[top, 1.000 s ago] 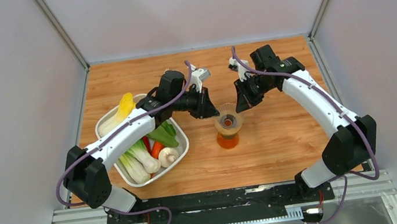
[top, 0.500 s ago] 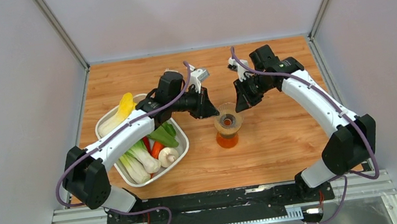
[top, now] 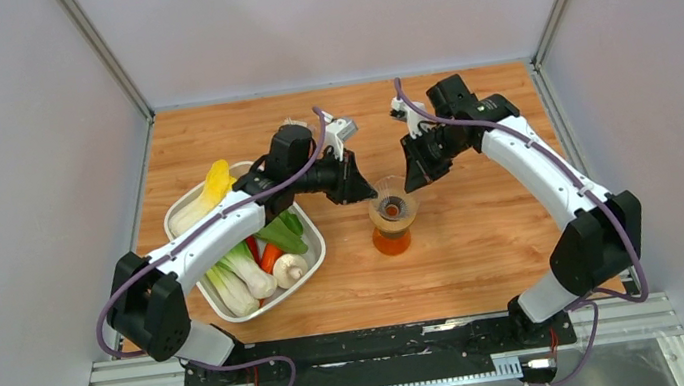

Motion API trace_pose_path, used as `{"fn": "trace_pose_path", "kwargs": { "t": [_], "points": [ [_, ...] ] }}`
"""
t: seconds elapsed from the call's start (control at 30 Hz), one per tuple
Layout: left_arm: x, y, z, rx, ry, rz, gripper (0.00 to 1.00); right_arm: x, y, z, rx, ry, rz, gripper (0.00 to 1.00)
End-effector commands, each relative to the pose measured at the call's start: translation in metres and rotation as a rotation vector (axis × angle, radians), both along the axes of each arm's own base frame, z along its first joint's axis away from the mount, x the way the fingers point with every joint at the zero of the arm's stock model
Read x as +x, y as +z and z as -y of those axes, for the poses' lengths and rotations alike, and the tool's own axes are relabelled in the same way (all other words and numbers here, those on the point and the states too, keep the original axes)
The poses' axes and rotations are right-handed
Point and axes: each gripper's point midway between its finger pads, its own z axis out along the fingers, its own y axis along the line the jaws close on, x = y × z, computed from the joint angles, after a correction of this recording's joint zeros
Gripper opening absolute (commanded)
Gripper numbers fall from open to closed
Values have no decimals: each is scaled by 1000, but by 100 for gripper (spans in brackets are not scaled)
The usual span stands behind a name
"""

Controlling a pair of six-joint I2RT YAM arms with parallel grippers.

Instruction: Place the coffee filter in the dripper

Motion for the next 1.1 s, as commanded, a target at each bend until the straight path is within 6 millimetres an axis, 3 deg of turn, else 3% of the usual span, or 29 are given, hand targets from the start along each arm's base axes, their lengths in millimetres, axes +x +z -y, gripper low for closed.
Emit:
{"fn": "trace_pose_path", "kwargs": {
  "t": [0.0, 1.07],
  "points": [
    [-8, -97, -35, 267, 41, -125, 0, 5, -49, 11, -153, 13, -48, 0],
    [-2, -115, -49, 338, 58, -52, 0, 8, -72, 11, -227, 15, 4, 0]
  ]
}}
